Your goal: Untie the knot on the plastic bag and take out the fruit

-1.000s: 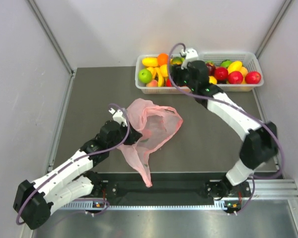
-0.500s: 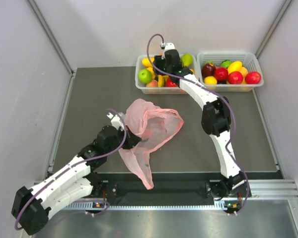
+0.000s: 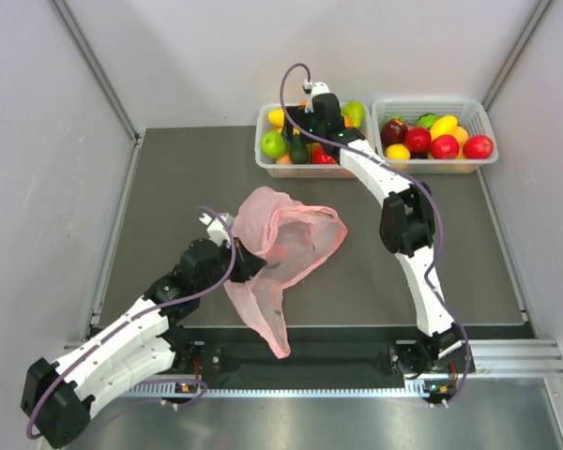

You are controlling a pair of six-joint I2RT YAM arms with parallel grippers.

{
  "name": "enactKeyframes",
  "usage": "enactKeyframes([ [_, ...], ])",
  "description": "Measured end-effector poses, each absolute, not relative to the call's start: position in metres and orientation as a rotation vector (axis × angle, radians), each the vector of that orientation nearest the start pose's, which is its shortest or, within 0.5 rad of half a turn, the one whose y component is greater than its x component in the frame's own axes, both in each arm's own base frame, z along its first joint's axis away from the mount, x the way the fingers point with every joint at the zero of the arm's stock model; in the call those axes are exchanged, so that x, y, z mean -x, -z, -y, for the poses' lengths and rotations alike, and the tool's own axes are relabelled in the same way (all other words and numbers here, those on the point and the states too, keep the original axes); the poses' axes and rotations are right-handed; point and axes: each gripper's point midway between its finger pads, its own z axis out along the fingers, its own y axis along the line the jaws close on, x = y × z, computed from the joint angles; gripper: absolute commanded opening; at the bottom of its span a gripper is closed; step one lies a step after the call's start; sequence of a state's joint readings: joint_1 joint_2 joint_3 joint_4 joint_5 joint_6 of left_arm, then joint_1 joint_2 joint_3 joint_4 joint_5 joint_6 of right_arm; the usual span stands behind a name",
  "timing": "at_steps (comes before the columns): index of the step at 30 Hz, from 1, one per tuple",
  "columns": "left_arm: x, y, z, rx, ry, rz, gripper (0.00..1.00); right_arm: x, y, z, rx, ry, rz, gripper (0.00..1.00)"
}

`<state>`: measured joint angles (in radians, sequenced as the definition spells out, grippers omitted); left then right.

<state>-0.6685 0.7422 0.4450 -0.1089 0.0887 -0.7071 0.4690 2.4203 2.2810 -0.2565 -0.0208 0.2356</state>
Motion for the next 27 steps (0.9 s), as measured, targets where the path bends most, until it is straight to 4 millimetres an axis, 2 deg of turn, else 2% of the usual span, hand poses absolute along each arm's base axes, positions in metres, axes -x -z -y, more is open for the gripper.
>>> enactKeyframes([
  [2, -0.202, -0.151, 0.214, -0.021, 0.954, -2.11, 0.0, -0.597, -0.184, -0.318, 0.252, -0.478, -1.988, 1.0],
  [4, -0.202, -0.151, 0.214, -0.021, 0.953, -2.111, 0.0, -0.587, -0.197, -0.313, 0.257, -0.476, -1.982, 1.0],
  [8, -0.202, -0.15, 0.213, -0.019, 0.949, -2.112, 0.0, -0.554, -0.246, -0.295, 0.273, -0.475, -1.934, 1.0],
  [13, -0.202, -0.15, 0.213, -0.022, 0.947, -2.113, 0.0, -0.476, -0.332, -0.261, 0.309, -0.517, -1.801, 1.0],
  [15, -0.203, -0.15, 0.213, -0.027, 0.944, -2.114, 0.02, -0.438, -0.352, -0.245, 0.323, -0.535, -1.755, 1.0],
  [18, -0.205, -0.153, 0.215, -0.046, 0.936, -2.111, 0.07, -0.389, -0.353, -0.223, 0.336, -0.546, -1.731, 1.0],
  [21, -0.209, -0.157, 0.218, -0.064, 0.929, -2.108, 0.15, -0.347, -0.326, -0.202, 0.341, -0.546, -1.76, 1.0],
  [22, -0.21, -0.159, 0.219, -0.074, 0.927, -2.105, 0.24, -0.334, -0.313, -0.196, 0.343, -0.543, -1.78, 1.0],
  [24, -0.213, -0.165, 0.222, -0.095, 0.926, -2.098, 0.34, -0.306, -0.289, -0.181, 0.347, -0.534, -1.828, 1.0],
  [25, -0.215, -0.168, 0.224, -0.103, 0.929, -2.093, 0.47, -0.294, -0.282, -0.175, 0.348, -0.528, -1.846, 1.0],
  [27, -0.216, -0.174, 0.227, -0.127, 0.934, -2.081, 0.58, -0.269, -0.279, -0.16, 0.338, -0.519, -1.847, 1.0],
])
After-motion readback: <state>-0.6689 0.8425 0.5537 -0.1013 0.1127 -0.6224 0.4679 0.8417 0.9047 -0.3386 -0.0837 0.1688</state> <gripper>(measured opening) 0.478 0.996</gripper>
